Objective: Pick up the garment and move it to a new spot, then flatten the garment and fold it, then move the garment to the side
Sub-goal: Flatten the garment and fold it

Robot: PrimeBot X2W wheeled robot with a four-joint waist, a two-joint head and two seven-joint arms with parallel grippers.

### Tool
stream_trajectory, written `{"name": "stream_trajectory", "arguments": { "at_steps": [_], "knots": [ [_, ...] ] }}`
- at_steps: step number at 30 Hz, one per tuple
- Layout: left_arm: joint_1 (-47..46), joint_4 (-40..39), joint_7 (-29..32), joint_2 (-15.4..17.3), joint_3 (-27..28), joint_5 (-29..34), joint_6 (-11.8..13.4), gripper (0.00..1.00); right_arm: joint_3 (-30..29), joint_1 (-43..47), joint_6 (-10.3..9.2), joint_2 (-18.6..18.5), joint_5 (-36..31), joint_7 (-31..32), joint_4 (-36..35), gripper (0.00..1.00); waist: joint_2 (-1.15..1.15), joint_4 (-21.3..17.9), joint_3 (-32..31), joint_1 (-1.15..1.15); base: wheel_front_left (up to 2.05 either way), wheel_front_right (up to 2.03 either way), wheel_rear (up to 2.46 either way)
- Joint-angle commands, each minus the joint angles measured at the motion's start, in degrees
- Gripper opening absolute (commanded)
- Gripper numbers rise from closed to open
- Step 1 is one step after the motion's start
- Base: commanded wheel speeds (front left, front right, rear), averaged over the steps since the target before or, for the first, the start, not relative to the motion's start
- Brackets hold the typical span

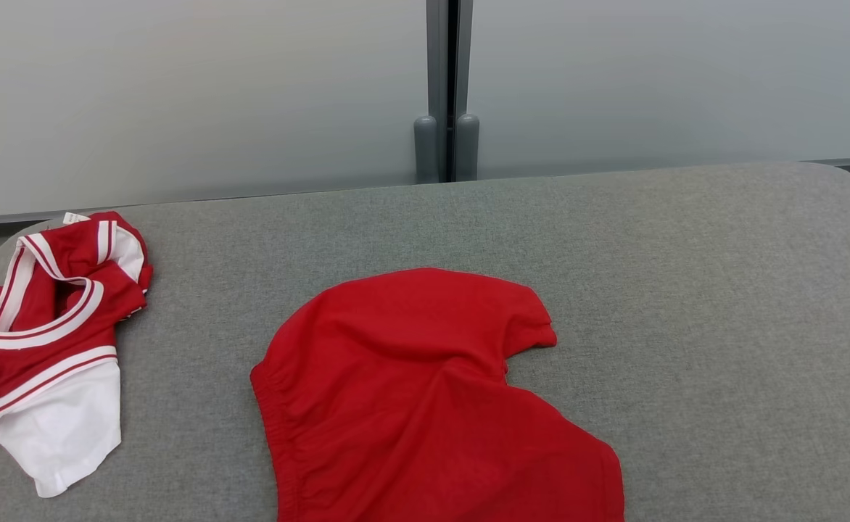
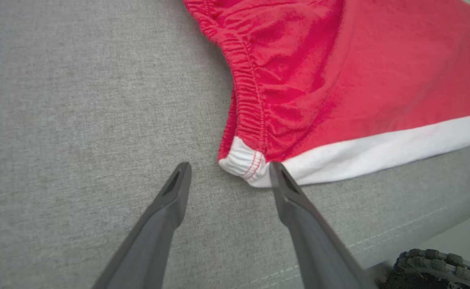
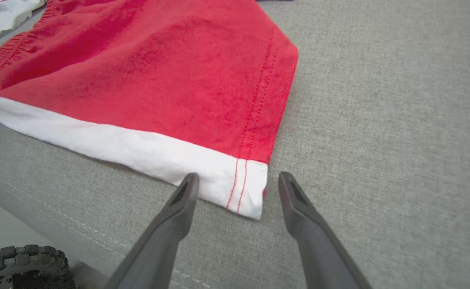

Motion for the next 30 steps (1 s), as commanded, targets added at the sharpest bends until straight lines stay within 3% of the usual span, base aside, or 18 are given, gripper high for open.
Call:
{"name": "stream_trajectory", "arguments": {
  "at_steps": [1, 8, 9, 10, 11, 12, 13, 14, 19, 25, 30],
  "knots": [
    [-1.39, -0.29, 0.28, 0.43, -0.19, -0.4, -0.06, 1.0, 0.18, -0.92, -0.02, -0.12, 0.61, 0.18, 0.46, 1.0, 0.0, 0.06, 0.39, 0.0, 0.0, 0.0, 0.0],
    [-3.2, -0.16, 0.94, 1.07, -2.89, -1.52, -0.08, 1.0, 1.79, -2.88, -0.02, -0.41, 1.91, 1.32, 1.95, 1.0, 0.0, -0.02, 2.0, 0.0, 0.0, 0.0, 0.0],
    [-3.38, 0.03, 1.2, 1.3, -3.56, -1.84, -0.08, 0.96, 2.39, -3.17, -0.02, -0.5, 2.15, 1.66, 2.1, 1.0, 0.0, -0.1, 2.14, 0.0, 0.0, 0.0, 0.0],
    [-3.66, 0.08, 1.47, 1.53, -3.88, -2.37, -0.08, 0.51, 2.69, -3.48, -0.02, -0.62, 2.46, 1.95, 2.23, 0.84, 0.0, -0.22, 2.35, 0.0, 0.0, 0.0, 0.0],
    [-3.9, 0.22, 1.49, 1.81, -4.44, -2.87, -0.09, 0.32, 3.16, -3.9, -0.02, -0.69, 2.88, 2.14, 2.32, 0.44, 0.0, -0.32, 2.53, 0.0, 0.0, 0.0, 0.0],
    [-4.09, 0.31, 1.63, 2.1, -5.03, -3.13, -0.09, 0.02, 3.55, -4.42, -0.02, -0.67, 3.49, 2.06, 2.19, 0.07, 0.0, -0.42, 2.71, 0.0, 0.0, 0.0, 0.0],
    [-4.09, 0.31, 1.63, 2.1, -5.03, -3.13, -0.09, 0.02, 3.55, -4.42, -0.02, -0.67, 3.49, 2.06, 2.19, 0.07, 0.0, -0.42, 2.71, 0.0, 0.0, 0.0, 0.0],
    [-4.15, 0.44, 1.68, 2.22, -5.43, -3.75, -0.09, 0.0, 3.72, -4.69, -0.02, -0.68, 4.34, 1.99, 2.02, 0.0, 0.0, -0.49, 2.78, 0.0, 0.0, 0.0, 0.0],
    [-3.89, -1.96, 3.09, 3.43, -7.11, -8.31, -0.1, 0.0, 4.03, -5.11, -0.02, -3.16, 10.43, 3.18, -2.49, 0.0, 0.0, -0.98, 2.72, 0.0, 0.0, 0.0, 0.0],
    [-2.93, -16.7, 7.16, 4.96, -5.79, -15.75, 0.01, 0.0, -0.77, -3.3, -0.01, -9.45, 20.2, 7.85, -19.92, 0.0, 0.0, -2.51, 2.94, 0.0, 0.0, 0.0, 0.0],
    [-8.49, -32.08, 15.9, 7.12, -3.79, -17.82, 2.91, 0.0, -8.6, -6.07, -0.01, -14.56, 25.58, 13.82, -35.24, 0.0, 0.0, -3.45, 5.49, 0.0, 0.0, 0.0, 0.0]
  ]
}}
